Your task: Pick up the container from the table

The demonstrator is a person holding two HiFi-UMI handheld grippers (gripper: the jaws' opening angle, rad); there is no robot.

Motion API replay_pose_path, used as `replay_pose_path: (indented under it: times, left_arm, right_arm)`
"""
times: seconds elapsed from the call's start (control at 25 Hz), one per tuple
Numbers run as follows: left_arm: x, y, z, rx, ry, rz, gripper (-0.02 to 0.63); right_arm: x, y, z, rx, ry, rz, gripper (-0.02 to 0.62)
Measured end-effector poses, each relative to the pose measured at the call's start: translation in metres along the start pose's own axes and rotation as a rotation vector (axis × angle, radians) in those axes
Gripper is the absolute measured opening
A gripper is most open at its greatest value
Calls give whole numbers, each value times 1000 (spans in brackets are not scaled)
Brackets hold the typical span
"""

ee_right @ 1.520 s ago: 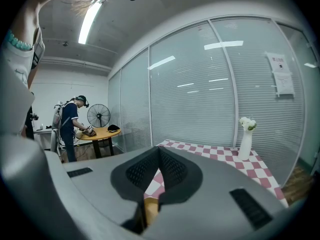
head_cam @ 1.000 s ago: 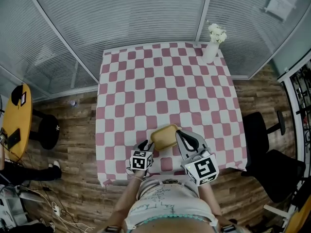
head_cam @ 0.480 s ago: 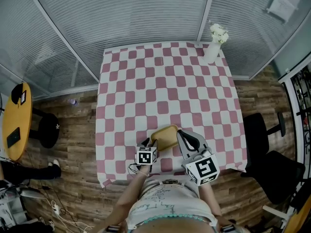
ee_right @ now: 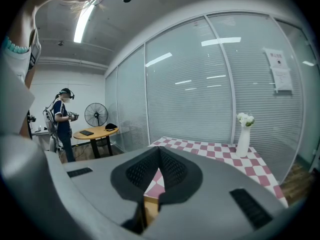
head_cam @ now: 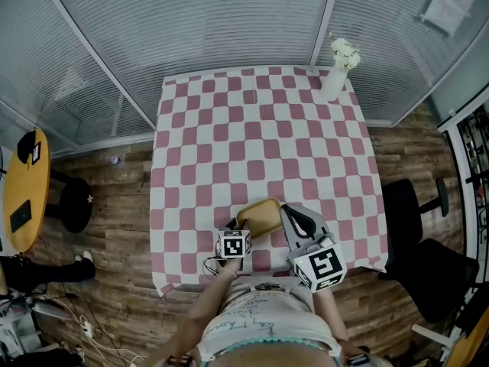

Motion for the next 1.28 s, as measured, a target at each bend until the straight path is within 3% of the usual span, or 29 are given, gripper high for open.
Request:
replay_pose_path:
  times: [0.28, 1.28]
  left_arm:
    - [4, 0, 2, -68, -23, -6, 101]
    - [4, -10, 7, -220, 0, -3, 49]
  right_arm:
    - [-1, 0, 1, -3, -2, -2, -8]
    - [-9, -2, 3, -11, -4, 8, -8]
Point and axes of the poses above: the fingertips, and each gripper's own axes: x forward along the fingers, y to its right, z out of its underside, the point moved 8 cm from there along -x, backward along the fingers, and after that the axes turned 1 degree about -y, right-handed, at the moved point
